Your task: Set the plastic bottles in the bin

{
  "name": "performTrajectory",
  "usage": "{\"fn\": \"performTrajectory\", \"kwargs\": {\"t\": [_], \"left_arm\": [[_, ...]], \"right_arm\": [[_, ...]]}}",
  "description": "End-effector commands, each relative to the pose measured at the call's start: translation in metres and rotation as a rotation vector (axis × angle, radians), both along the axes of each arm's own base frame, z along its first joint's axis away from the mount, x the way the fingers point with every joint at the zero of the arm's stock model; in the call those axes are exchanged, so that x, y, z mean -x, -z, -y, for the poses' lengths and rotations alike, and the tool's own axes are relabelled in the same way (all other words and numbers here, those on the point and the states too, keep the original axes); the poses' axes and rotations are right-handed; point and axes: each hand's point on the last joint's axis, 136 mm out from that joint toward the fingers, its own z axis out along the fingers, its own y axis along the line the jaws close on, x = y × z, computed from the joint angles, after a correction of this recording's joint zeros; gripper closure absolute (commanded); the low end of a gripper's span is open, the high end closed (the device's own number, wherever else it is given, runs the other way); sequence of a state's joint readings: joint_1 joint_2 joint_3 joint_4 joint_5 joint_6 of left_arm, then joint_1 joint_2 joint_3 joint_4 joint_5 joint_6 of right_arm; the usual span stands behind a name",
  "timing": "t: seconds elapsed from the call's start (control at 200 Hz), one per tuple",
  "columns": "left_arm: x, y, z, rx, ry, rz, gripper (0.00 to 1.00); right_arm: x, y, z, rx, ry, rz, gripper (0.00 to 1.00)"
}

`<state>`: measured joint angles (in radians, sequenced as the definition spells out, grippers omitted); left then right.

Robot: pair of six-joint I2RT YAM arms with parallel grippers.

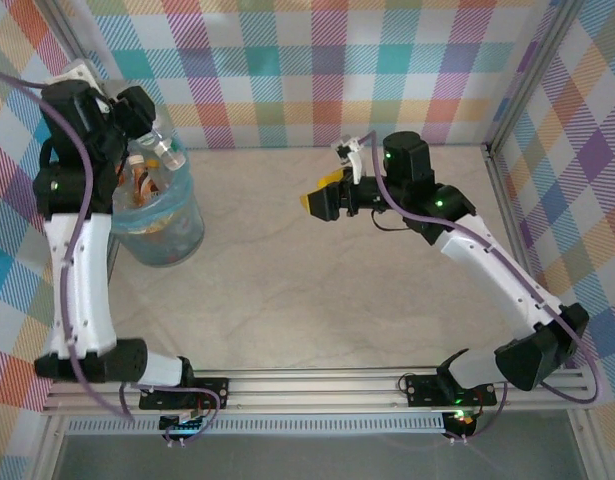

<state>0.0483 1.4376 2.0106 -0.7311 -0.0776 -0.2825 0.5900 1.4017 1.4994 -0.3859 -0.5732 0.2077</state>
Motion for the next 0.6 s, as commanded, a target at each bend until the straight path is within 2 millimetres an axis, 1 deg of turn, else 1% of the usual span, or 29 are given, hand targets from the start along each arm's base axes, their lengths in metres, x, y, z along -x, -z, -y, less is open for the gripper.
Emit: {"fn": "performTrajectory", "kwargs": {"t": [0.0, 0.105, 0.21, 0.39, 0.475, 0.595], "left_arm": [[-0.025, 0.027, -0.014, 0.01, 0.0, -0.083, 0.7], [-0.049, 0.058, -0.031, -0.004, -0.038, -0.158, 0.7], [-0.064, 0.081, -0.047, 0.001, -0.064, -0.211, 0.69], [-0.075, 0.11, -0.067, 0.007, -0.094, -0.289, 0.68], [-0.08, 0.124, -0.071, 0.034, -0.075, -0.335, 0.67], [-0.088, 0.152, -0.071, 0.042, -0.052, -0.44, 0.61]], "right_arm": [[0.003, -0.015, -0.015, -0.068, -0.062, -0.04, 0.22], [0.004, -0.011, -0.021, -0.056, -0.076, -0.046, 0.23], [0.005, -0.009, -0.024, -0.052, -0.08, -0.044, 0.24], [0.005, -0.003, -0.028, -0.039, -0.087, -0.059, 0.25], [0.004, -0.003, -0.03, -0.038, -0.092, -0.065, 0.25], [0.004, -0.001, -0.032, -0.031, -0.099, -0.07, 0.25]]}}
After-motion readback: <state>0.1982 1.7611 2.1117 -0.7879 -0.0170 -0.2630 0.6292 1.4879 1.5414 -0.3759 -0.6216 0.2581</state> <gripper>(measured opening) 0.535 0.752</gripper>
